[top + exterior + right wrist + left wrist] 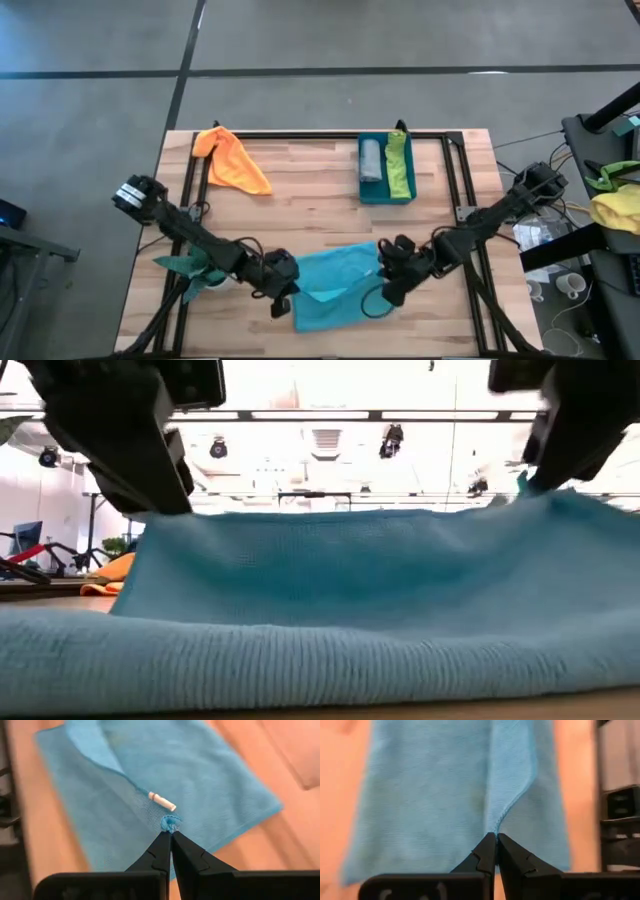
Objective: Roll microfiber towels into tight, uniform cylinder then place into a basket
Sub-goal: Roll the blue towel
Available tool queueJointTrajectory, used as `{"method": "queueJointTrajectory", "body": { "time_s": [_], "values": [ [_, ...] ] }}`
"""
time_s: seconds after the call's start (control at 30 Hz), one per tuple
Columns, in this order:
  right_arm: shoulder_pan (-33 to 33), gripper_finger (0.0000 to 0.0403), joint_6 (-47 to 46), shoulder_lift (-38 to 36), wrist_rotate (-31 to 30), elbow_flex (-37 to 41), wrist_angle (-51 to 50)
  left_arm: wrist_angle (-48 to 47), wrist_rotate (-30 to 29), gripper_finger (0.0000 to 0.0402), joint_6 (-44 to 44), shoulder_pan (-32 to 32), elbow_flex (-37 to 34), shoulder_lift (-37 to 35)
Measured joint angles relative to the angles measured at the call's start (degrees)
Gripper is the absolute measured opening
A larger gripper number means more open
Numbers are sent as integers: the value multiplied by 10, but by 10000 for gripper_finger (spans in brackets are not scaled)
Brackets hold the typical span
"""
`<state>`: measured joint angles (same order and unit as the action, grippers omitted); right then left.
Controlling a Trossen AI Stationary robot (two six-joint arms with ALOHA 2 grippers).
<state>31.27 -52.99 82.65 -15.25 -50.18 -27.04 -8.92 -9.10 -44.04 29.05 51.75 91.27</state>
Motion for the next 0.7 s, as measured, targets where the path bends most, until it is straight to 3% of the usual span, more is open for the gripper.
{"method": "queueJointTrajectory", "body": {
  "time_s": [0.33, 0.7],
  "values": [
    [-79, 8, 58, 0, 0, 37, 5, -57, -8, 0, 10, -77, -14, -34],
    [-94, 9, 68, 0, 1, 63, 31, -78, 10, 0, 9, -88, -28, -29]
  ]
}}
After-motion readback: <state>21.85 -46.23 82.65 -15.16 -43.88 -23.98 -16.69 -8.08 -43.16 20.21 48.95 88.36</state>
